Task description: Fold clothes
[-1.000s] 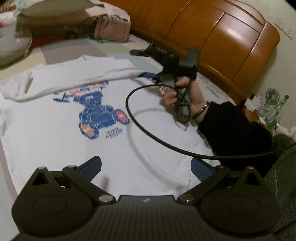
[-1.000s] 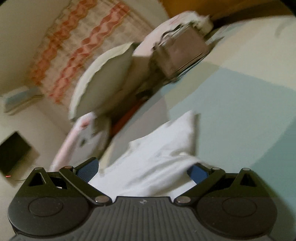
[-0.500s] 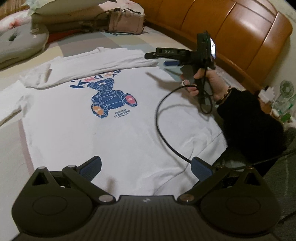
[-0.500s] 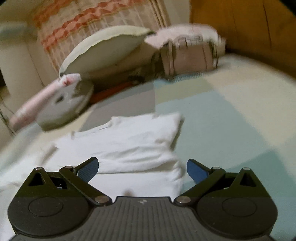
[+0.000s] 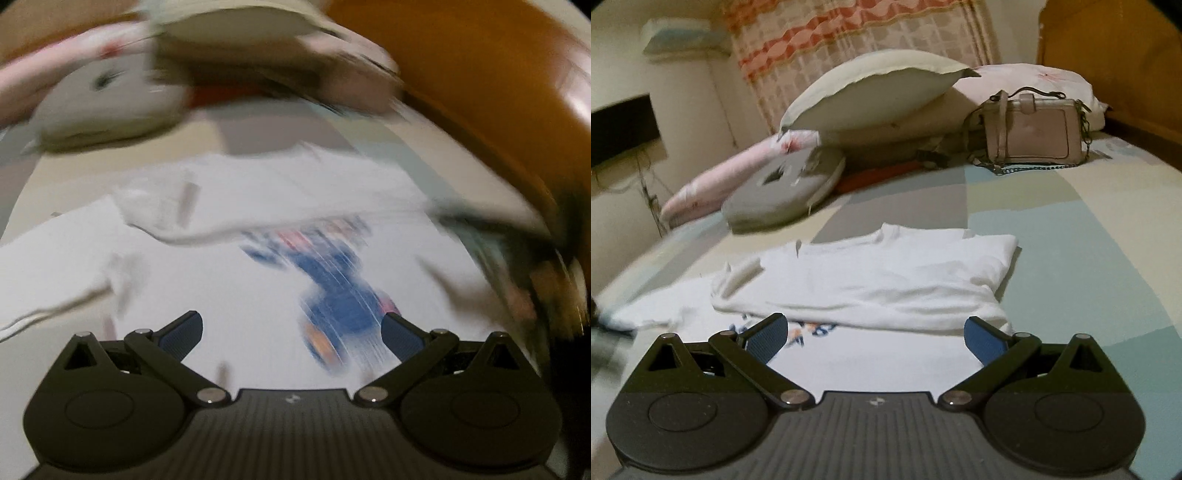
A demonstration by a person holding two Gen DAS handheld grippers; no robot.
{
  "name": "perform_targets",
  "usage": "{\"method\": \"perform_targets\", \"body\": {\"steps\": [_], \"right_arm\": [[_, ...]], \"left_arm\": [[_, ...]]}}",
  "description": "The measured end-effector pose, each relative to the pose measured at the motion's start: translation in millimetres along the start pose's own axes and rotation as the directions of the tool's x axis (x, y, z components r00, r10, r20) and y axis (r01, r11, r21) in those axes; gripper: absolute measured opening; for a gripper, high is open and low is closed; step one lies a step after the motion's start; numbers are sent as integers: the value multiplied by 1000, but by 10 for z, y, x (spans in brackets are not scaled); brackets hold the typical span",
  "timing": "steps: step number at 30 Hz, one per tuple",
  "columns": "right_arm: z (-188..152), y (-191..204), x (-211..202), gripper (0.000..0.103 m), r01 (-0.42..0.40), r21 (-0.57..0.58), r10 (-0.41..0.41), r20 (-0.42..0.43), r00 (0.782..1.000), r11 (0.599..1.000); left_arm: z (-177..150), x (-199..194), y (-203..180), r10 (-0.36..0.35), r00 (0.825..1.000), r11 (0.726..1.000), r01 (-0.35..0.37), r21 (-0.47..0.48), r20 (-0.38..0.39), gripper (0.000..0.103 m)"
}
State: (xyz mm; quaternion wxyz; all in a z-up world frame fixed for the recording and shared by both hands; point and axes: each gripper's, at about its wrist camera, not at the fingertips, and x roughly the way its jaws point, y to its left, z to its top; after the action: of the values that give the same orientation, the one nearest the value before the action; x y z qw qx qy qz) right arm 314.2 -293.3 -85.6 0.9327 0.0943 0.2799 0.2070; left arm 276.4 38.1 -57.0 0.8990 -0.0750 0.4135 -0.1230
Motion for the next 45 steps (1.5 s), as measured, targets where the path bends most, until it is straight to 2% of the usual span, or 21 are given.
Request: {"method": "perform_targets", "body": {"steps": [3, 5, 8, 12, 15, 18, 21, 22, 23, 25, 30, 34, 35, 37, 39, 41, 43, 45], "right_arm": [[-12, 2, 34, 103, -11, 0, 11, -8, 1000, 1000], [-4, -11, 54, 103, -31, 21, 31, -1, 1000, 999], [25, -32, 87, 103, -57, 52, 56, 9, 998, 997], [51, -65, 122, 103, -67, 84, 66, 20, 998, 994], [45, -98, 138, 103, -72, 107, 70, 22, 997, 992], [33, -118, 150, 103, -69, 117, 68, 16, 998, 991], [27, -122, 147, 103, -65, 115, 63, 15, 998, 991], [25, -124, 147, 103, -63, 114, 62, 15, 998, 991], [23, -125, 145, 103, -62, 113, 61, 15, 998, 992], [22, -128, 125, 103, -56, 108, 55, 18, 998, 993], [25, -176, 77, 103, -51, 123, 48, 29, 998, 991], [32, -210, 62, 103, -47, 138, 44, 31, 999, 989], [31, -215, 62, 103, -46, 140, 42, 30, 999, 989], [28, -214, 54, 103, -42, 135, 38, 30, 999, 990], [23, -206, 45, 103, -33, 122, 30, 28, 999, 992], [19, -194, 40, 103, -21, 99, 18, 28, 999, 995], [21, -171, 47, 103, 0, 64, -1, 26, 1000, 998], [27, -133, 49, 103, 29, 12, -29, 29, 999, 1000]], "left_arm": [[275, 332, 407, -9, 999, 985, 16, -174, 42, 95], [376, 523, 609, 8, 998, 970, 8, -245, 65, 88], [409, 788, 936, 41, 998, 926, -16, -377, 57, 81], [355, 877, 1239, 6, 991, 873, 59, -484, 132, 79], [422, 928, 1344, 18, 987, 849, 69, -524, 160, 74], [424, 956, 1364, 52, 984, 841, 49, -539, 171, 60], [379, 930, 1319, 104, 982, 855, -6, -518, 160, 35], [367, 915, 1313, 122, 981, 860, -28, -510, 151, 22], [365, 893, 1300, 134, 980, 864, -42, -502, 148, 14], [372, 837, 1254, 154, 976, 871, -60, -487, 154, 7], [358, 559, 1067, 202, 963, 889, -104, -447, 177, 7], [278, 449, 998, 210, 970, 897, -141, -419, 124, 8], [273, 433, 999, 241, 964, 894, -176, -413, 111, 12], [273, 394, 1005, 333, 938, 874, -270, -405, 93, 12], [296, 312, 1015, 390, 913, 855, -309, -416, 122, 16], [344, 297, 987, 348, 924, 874, -257, -413, 161, 31], [396, 336, 929, 296, 936, 898, -206, -389, 189, 42], [449, 450, 828, 259, 946, 924, -184, -334, 194, 43]]}}
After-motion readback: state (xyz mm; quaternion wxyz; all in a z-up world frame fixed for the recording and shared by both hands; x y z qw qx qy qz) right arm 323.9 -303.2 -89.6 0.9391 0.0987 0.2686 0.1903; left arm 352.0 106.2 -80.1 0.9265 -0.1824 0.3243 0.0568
